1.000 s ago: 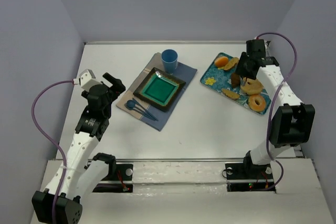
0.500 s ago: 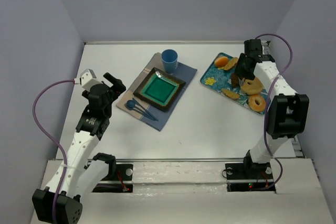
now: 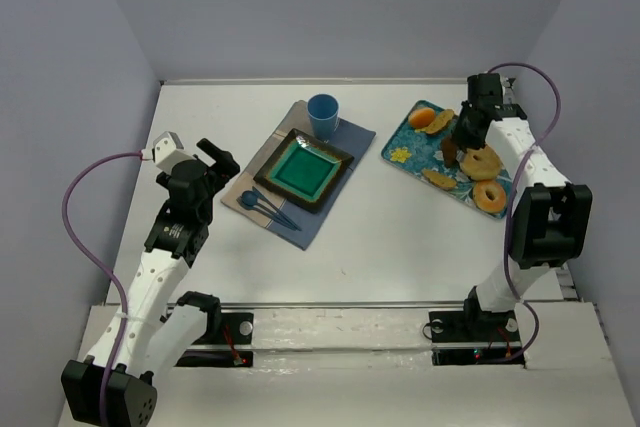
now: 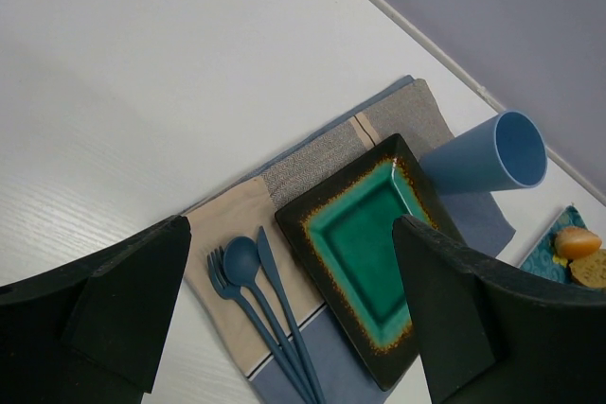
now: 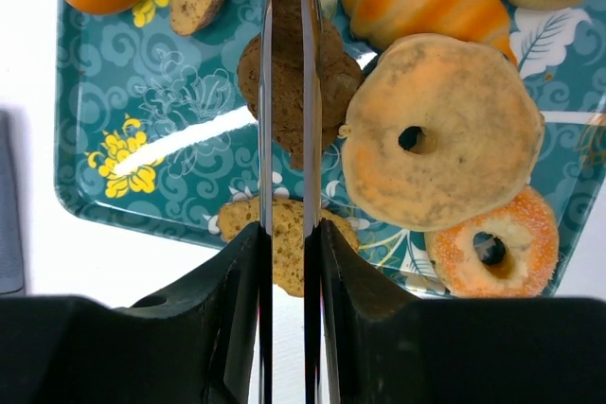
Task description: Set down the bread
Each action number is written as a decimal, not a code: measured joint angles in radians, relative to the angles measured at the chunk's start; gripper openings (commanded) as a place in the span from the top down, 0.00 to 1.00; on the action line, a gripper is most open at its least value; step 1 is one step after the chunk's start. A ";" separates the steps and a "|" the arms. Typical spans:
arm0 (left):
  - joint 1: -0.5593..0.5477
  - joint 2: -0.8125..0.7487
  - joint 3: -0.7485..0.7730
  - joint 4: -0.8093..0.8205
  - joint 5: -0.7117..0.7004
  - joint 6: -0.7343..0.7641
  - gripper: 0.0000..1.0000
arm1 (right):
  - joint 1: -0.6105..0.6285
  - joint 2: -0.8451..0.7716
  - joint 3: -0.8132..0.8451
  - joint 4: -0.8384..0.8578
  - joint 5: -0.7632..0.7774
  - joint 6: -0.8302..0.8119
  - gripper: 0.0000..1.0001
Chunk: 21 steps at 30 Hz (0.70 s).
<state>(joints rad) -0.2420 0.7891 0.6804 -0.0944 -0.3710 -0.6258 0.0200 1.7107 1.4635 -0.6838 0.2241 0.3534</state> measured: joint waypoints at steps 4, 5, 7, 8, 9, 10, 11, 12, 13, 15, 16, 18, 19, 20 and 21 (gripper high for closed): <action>0.000 0.000 0.000 0.000 0.000 0.000 0.01 | 0.000 -0.074 0.000 -0.006 0.000 -0.013 0.92; 0.000 0.000 0.000 0.000 0.000 0.000 0.01 | 0.000 -0.094 0.000 -0.005 -0.001 -0.018 0.92; 0.000 0.000 0.000 0.000 0.000 0.000 0.01 | 0.000 -0.150 0.002 -0.006 -0.014 -0.027 0.93; 0.000 0.000 0.000 0.000 0.000 0.000 0.01 | 0.000 -0.180 0.007 -0.006 -0.031 -0.037 0.93; 0.000 0.000 0.000 0.000 0.000 0.000 0.01 | 0.000 -0.202 0.015 -0.004 -0.061 -0.047 0.93; 0.000 0.000 0.000 0.000 0.000 0.000 0.01 | 0.000 -0.224 0.023 -0.001 -0.092 -0.052 0.93; 0.000 0.000 0.000 0.000 0.000 0.000 0.01 | 0.000 -0.238 0.027 0.003 -0.122 -0.058 0.93; 0.000 0.000 0.000 0.000 0.000 0.000 0.01 | 0.003 -0.254 0.031 0.010 -0.162 -0.065 0.93; 0.000 0.000 0.000 0.000 0.000 0.000 0.01 | 0.010 -0.268 0.031 0.014 -0.200 -0.073 0.93; 0.000 0.000 0.000 0.000 0.000 0.000 0.01 | 0.039 -0.289 0.031 0.021 -0.258 -0.089 0.93; 0.000 0.000 0.000 0.000 0.000 0.000 0.01 | 0.060 -0.291 0.031 0.024 -0.266 -0.095 0.93; 0.000 0.000 0.000 0.000 0.000 0.000 0.01 | 0.156 -0.290 0.030 0.042 -0.307 -0.114 0.93; 0.000 0.000 0.000 0.000 0.000 0.000 0.01 | 0.220 -0.282 0.030 0.053 -0.338 -0.122 0.93; 0.000 0.000 0.000 0.000 0.000 0.000 0.01 | 0.283 -0.273 0.030 0.064 -0.360 -0.127 0.93; 0.000 0.000 0.000 0.000 0.000 0.000 0.01 | 0.310 -0.266 0.030 0.069 -0.372 -0.130 0.93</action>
<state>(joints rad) -0.2424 0.7891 0.6804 -0.0948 -0.3706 -0.6254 0.3298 1.4448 1.4937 -0.6151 -0.1474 0.2234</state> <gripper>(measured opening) 0.990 0.331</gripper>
